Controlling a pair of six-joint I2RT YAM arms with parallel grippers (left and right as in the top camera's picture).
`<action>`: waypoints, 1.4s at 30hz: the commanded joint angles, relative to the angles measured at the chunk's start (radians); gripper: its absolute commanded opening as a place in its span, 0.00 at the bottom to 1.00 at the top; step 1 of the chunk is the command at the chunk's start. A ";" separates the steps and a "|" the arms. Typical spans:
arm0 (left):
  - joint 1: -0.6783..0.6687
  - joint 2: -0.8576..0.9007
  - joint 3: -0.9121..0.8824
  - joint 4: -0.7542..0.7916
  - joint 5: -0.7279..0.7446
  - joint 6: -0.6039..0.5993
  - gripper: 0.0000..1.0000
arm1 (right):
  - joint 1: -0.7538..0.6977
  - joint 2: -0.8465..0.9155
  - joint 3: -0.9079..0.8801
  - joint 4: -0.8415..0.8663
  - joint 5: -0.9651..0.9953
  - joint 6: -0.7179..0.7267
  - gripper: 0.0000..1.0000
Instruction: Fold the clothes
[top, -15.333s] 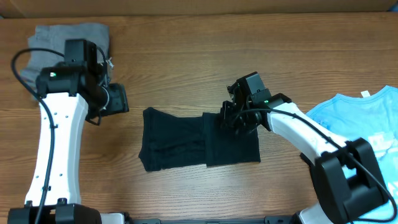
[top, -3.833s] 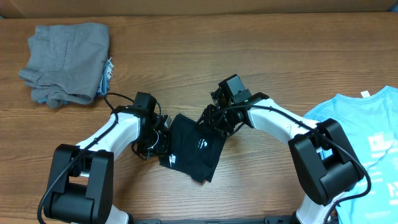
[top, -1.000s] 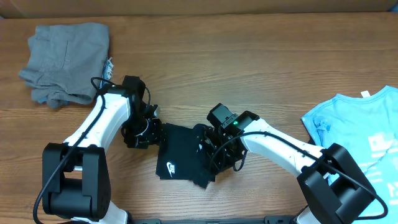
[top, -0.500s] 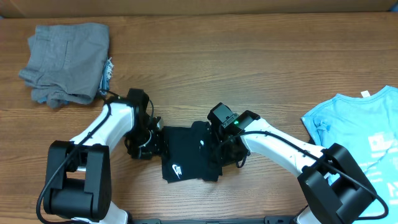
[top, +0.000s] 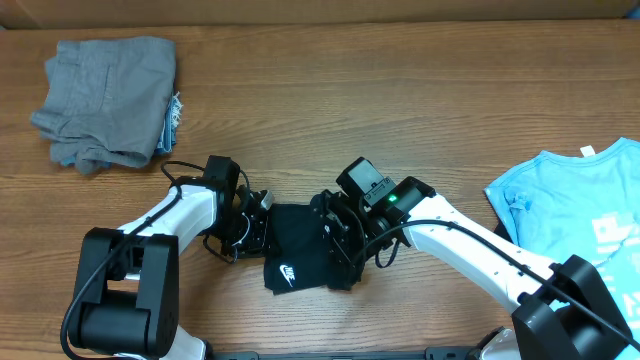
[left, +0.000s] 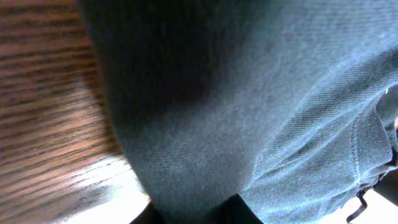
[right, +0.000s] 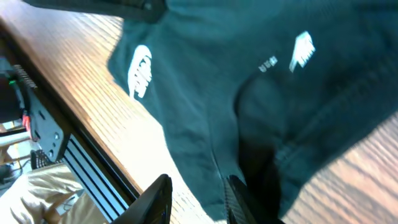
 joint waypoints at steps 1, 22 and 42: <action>-0.006 0.019 -0.016 0.003 0.016 0.000 0.24 | -0.003 0.031 -0.011 0.012 -0.014 -0.046 0.34; -0.006 0.019 -0.016 -0.003 -0.001 0.001 0.55 | -0.005 0.096 -0.040 0.094 0.160 0.019 0.50; -0.006 0.019 -0.016 -0.016 -0.046 0.001 0.52 | -0.005 0.064 -0.027 -0.072 0.406 0.365 0.04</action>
